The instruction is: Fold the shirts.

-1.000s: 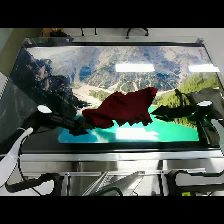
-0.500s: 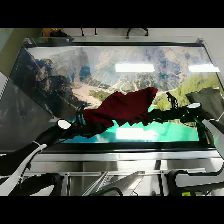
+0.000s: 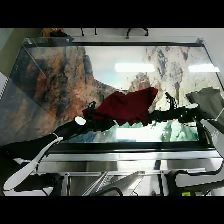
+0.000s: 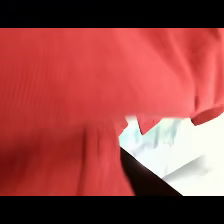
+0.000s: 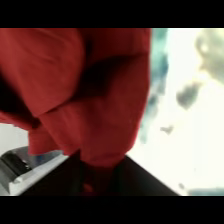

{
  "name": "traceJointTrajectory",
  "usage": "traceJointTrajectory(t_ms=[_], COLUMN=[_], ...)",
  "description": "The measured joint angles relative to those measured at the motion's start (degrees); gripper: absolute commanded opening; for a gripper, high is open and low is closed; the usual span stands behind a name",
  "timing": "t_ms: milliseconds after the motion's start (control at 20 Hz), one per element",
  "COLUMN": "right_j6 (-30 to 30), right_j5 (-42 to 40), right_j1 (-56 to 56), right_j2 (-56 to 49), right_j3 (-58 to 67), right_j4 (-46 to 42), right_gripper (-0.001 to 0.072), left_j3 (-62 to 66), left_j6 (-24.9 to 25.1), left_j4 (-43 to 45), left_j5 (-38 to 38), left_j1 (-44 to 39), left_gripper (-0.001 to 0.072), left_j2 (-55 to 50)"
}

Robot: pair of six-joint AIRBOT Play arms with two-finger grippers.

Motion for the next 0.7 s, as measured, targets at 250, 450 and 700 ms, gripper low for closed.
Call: traceJointTrajectory(t_ms=[250,450,700], right_j6=[-0.35,-0.44,-1.25], right_j5=[1.46,4.17,14.78], right_j1=[0.02,0.02,-1.29], right_j2=[0.02,1.25,8.31], right_j3=[0.0,0.13,6.14], right_j4=[1.29,4.76,13.97], right_gripper=[0.0028,0.0028,0.0028], left_j3=[1.07,-0.37,3.28], left_j6=[0.57,1.9,3.04], left_j4=[-0.02,0.0,-0.15], left_j5=[-5.46,-8.0,-18.51], left_j1=[4.81,9.75,17.05], left_gripper=[0.0011,0.001,0.001], left_j2=[0.79,7.52,20.72])
